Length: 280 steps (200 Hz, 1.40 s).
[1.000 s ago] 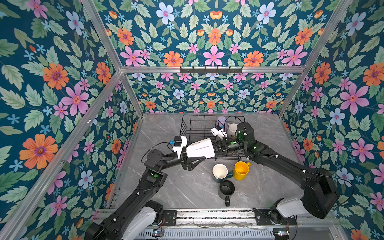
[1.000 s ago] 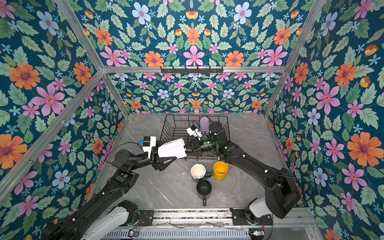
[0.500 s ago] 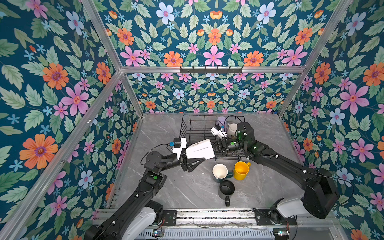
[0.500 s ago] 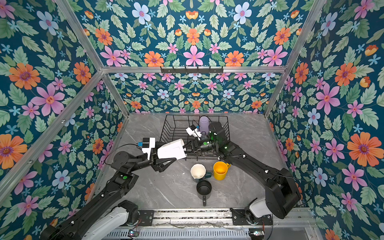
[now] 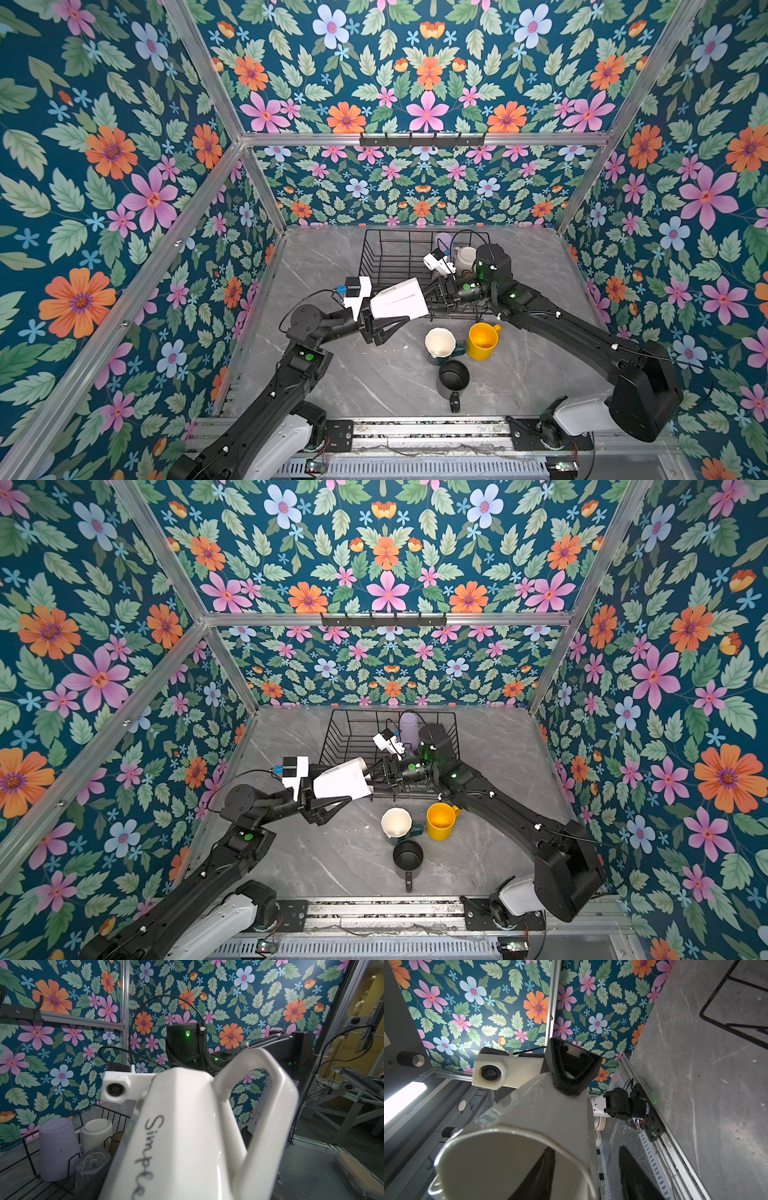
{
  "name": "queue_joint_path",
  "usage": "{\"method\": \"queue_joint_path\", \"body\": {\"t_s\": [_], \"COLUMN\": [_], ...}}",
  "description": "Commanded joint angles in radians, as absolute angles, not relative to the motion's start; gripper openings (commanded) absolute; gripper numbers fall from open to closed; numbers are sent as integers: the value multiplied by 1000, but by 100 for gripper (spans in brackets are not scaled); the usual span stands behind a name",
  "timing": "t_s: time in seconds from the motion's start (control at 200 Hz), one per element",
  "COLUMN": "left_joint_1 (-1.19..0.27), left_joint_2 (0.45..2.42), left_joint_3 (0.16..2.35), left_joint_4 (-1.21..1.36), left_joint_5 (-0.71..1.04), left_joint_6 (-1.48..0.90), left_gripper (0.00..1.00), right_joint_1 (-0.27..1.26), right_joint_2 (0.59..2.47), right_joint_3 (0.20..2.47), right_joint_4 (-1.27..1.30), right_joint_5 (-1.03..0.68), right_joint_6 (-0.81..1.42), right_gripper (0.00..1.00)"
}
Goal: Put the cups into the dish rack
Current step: 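Close the left gripper on the white mug held by the right gripper, then carry the white mug over the rack with the left gripper while the right withdraws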
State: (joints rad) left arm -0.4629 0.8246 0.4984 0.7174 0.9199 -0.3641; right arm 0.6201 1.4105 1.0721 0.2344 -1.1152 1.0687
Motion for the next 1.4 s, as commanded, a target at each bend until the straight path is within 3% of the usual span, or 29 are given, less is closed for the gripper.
{"method": "queue_joint_path", "body": {"t_s": [0.0,0.27,0.48,0.715,1.395], "left_joint_1": [-462,-462,-462,-462,-462], "left_joint_2": [815,819,884,994,1493], "left_joint_3": [500,558,663,817,1482], "left_joint_4": [780,604,402,177,-543], "left_joint_5": [898,775,643,518,140], "left_joint_6": [-357,-293,-259,-238,-84], "left_gripper": [0,0,0,0,0], "right_joint_1": [610,500,459,455,453], "right_joint_2": [1396,1285,1110,984,848], "right_joint_3": [1068,1003,1031,1016,959], "right_joint_4": [225,109,-241,-354,-429], "right_joint_5": [-1099,-975,-630,-391,-270], "right_joint_6": [1041,962,699,577,482], "right_gripper": [54,63,79,90,96]}}
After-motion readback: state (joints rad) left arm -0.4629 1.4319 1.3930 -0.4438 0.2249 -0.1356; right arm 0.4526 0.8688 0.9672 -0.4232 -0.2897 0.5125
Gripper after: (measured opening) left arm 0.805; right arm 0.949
